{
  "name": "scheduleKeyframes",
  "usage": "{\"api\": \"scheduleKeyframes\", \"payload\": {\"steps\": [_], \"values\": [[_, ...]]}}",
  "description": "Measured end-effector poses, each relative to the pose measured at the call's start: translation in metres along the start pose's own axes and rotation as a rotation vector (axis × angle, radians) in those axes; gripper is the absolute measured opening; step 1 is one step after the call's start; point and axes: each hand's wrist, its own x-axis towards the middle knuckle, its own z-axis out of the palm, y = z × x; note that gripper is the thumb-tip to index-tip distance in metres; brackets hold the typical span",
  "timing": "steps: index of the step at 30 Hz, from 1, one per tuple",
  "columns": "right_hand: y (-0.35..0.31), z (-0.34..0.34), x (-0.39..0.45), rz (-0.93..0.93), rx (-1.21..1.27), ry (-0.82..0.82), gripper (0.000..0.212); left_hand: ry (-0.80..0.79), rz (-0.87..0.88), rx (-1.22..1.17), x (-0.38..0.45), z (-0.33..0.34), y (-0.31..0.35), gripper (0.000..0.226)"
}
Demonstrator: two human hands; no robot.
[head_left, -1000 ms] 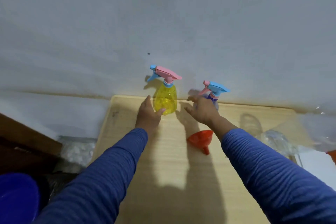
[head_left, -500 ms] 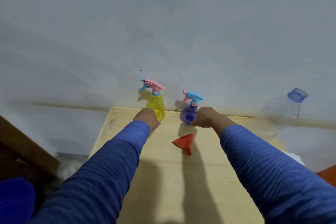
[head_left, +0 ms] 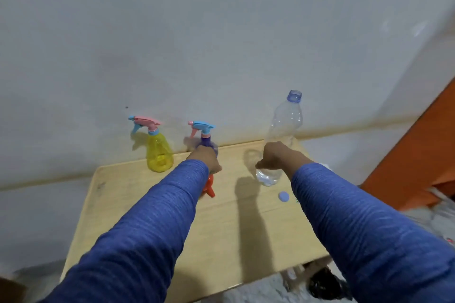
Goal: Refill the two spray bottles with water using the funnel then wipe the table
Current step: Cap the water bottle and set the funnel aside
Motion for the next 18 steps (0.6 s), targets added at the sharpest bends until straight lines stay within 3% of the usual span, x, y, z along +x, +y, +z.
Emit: {"api": "scheduleKeyframes", "payload": {"steps": [2,6,11,15,18], "values": [[0.016,-0.006,-0.013,0.072,0.033,0.011,0.042,0.028,0.076,0.054,-0.001,-0.009,0.017,0.033],[0.049,-0.009,-0.036,0.164,0.104,0.080,0.040,0.055,0.184,0.077,-0.003,-0.020,0.050,0.036],[0.076,0.025,-0.055,0.189,0.413,0.218,0.059,0.131,0.314,-0.383,0.007,-0.012,0.081,0.076],[0.086,0.070,-0.054,0.184,0.712,0.325,0.064,0.241,0.405,-0.683,0.019,-0.007,0.102,0.092],[0.094,0.098,-0.044,0.207,0.935,0.377,0.064,0.294,0.471,-0.776,0.034,-0.006,0.113,0.098]]}}
